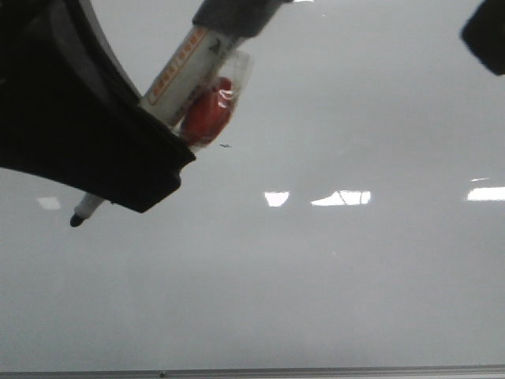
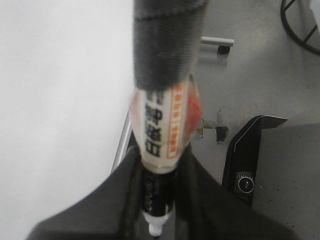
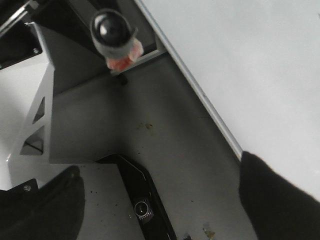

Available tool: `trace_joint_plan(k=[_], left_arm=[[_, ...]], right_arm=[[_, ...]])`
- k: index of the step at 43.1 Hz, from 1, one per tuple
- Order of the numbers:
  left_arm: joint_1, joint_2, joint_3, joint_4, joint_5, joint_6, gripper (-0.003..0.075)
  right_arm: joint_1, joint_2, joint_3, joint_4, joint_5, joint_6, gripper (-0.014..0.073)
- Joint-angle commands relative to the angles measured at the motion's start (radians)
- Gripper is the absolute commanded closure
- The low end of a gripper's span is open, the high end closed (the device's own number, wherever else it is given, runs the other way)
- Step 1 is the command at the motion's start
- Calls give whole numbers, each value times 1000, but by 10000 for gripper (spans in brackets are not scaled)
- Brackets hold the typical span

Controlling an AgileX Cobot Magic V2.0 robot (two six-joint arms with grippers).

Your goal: Write number 7 on whiteboard

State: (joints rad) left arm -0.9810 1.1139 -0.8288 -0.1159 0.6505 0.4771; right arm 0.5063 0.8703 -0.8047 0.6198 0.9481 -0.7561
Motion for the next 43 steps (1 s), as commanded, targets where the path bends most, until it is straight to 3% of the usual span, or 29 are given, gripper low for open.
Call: trace_joint_plan(k=[1, 10, 22, 25, 35, 40, 43], left_arm=[[-14, -22, -31, -15, -48, 1, 731], [-13, -22, -31, -15, -53, 1, 731], [-13, -22, -31, -15, -66, 1, 731], [-13, -22, -31, -15, -78, 1, 731], [-13, -22, -21, -5, -80, 1, 729], [-13, -22, -6, -5, -96, 1, 724], [-13, -22, 3, -5, -118, -6, 682]], right_arm=[[78, 57, -71, 46, -79, -43, -50], [220, 195, -165, 46, -150, -97, -50], [257, 315, -262, 46, -146, -97, -11], [257, 331, -265, 49, -139, -97, 64], [257, 340, -271, 56, -105, -97, 441], [257, 340, -271, 56, -88, -97, 577], [257, 340, -271, 56, -77, -97, 635]])
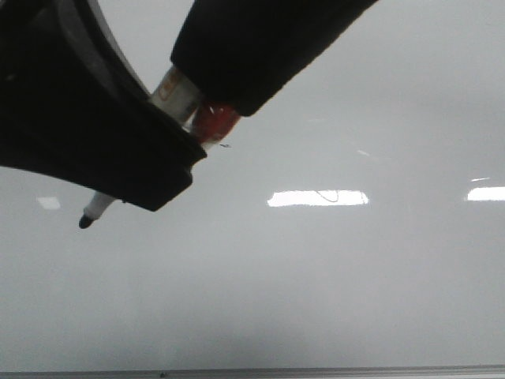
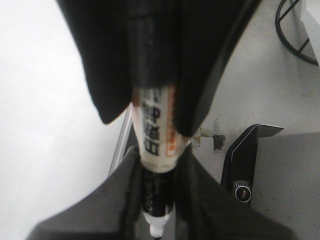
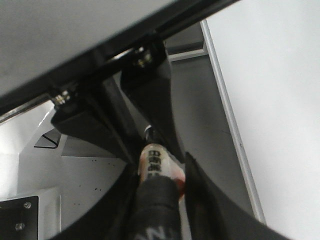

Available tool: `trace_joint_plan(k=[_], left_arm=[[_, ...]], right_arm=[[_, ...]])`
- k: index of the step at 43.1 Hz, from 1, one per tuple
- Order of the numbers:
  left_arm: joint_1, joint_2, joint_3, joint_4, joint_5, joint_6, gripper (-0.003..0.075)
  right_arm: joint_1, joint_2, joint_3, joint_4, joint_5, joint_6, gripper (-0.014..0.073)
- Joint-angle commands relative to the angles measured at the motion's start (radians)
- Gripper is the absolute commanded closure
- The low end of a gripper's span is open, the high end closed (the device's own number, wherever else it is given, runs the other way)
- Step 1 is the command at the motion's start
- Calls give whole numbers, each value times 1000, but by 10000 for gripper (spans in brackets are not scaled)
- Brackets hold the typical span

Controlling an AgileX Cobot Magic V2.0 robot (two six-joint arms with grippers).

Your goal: Write number 7 on whiteboard

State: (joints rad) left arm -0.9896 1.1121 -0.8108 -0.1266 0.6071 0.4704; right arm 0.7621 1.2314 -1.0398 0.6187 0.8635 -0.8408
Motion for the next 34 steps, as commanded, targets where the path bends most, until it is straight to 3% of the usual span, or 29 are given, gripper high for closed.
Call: trace_joint_plan(k=[1, 4, 10, 12, 14, 24, 27, 34], left_arm=[[-4, -20, -11, 6, -82, -4, 660], [-4, -20, -7, 6, -113, -11, 549], [-2, -20, -7, 6, -176, -59, 220], [-2, -23, -7, 6, -194, -59, 139], [-2, -32, -7, 6, -207, -59, 110], [-2, -221, 64, 6, -199, -63, 232], [-2, -316, 108, -6, -203, -63, 325], [-2, -563, 233, -50, -193, -63, 655]], right_arm=[[2, -21, -36, 58, 11, -12, 649], [2, -21, -36, 58, 18, -12, 661], [2, -21, -36, 58, 11, -12, 662], [0, -21, -36, 58, 5, -11, 662], [-6, -21, -36, 57, -2, -9, 662], [-141, -21, -34, 39, -48, 121, 662], [-187, -21, -34, 40, -77, 128, 662], [-234, -20, -34, 40, -181, 128, 662]])
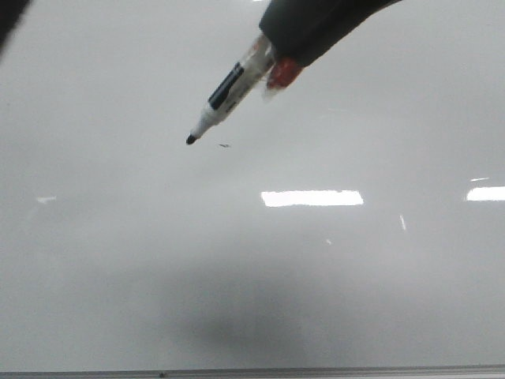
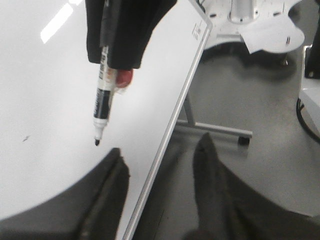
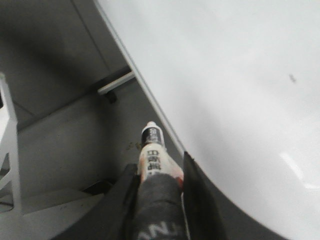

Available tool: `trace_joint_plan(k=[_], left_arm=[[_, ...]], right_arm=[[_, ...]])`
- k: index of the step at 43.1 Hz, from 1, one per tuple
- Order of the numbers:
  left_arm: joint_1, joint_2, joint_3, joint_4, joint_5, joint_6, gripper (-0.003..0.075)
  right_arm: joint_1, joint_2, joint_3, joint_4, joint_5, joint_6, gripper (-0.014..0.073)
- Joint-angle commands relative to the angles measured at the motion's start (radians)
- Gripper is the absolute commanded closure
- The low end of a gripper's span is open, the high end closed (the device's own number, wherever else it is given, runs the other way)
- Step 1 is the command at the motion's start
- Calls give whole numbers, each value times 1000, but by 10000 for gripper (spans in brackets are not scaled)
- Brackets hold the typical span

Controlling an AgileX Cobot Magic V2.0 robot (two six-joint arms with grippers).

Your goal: Write number 7 on whiteboard

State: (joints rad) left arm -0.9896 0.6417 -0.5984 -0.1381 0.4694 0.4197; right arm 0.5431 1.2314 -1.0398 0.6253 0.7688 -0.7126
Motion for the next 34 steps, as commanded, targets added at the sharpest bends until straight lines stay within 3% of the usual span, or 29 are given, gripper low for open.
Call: trace_joint_plan(k=[1, 2, 13, 24, 34], left_arm=[[-2, -130, 35, -51, -53, -12, 706], [-2, -165, 54, -58, -51, -12, 741], [-2, -376, 152, -106, -44, -12, 741], [-2, -389, 152, -106, -47, -12, 741], [-2, -389, 152, -106, -47, -12, 741]], right_arm=[[-16, -20, -34, 34, -102, 0, 662], [-16, -20, -34, 34, -113, 0, 662], [-15, 87, -91, 133, -301, 0, 662], [-13, 359, -320, 191, -303, -1, 662], [-15, 452, -363, 191, -372, -1, 662]])
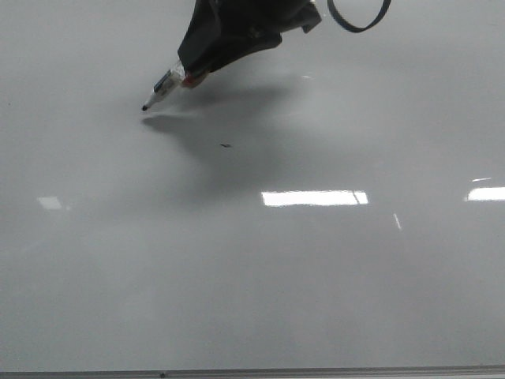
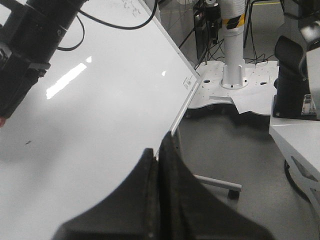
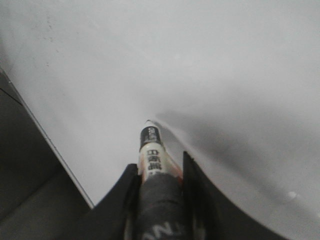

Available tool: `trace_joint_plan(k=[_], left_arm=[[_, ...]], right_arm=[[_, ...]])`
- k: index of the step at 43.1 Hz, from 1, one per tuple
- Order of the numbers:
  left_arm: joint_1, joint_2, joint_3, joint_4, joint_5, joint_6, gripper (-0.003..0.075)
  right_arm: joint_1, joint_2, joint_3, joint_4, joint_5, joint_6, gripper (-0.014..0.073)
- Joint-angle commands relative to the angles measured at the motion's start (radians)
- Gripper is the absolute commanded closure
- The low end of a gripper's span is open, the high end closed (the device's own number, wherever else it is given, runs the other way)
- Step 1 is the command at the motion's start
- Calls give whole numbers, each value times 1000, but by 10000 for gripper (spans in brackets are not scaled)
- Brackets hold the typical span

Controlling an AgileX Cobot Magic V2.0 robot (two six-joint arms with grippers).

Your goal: Write number 7 on whiteboard

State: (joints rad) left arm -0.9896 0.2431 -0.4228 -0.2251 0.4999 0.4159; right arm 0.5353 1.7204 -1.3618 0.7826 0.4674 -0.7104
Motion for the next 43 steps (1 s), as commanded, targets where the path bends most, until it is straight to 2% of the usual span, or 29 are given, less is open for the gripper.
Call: trace_joint_plan(k=[1, 11, 19, 24, 30, 39, 43], left_arm=[[-2, 10, -24, -19, -77, -9, 741], [-2, 10, -24, -19, -77, -9, 741], [-2, 10, -24, -15, -77, -9, 741], [-2, 10, -24, -11, -77, -9, 741], [-2, 10, -24, -11, -77, -9, 741], [-2, 10, -24, -11, -77, -9, 741], [-2, 10, -24, -11, -77, -9, 741]], right_arm=[[-9, -36, -41, 34, -80, -3, 662], [-88, -68, -28, 34, -75, -3, 662], [-208, -150, 57, 33, -65, -3, 662], [-241, -160, 93, 33, -41, -30, 662], [-200, -153, 161, 33, -41, -54, 662], [-93, -74, 289, 33, -163, -55, 662], [-62, -66, 289, 33, -136, -57, 662]])
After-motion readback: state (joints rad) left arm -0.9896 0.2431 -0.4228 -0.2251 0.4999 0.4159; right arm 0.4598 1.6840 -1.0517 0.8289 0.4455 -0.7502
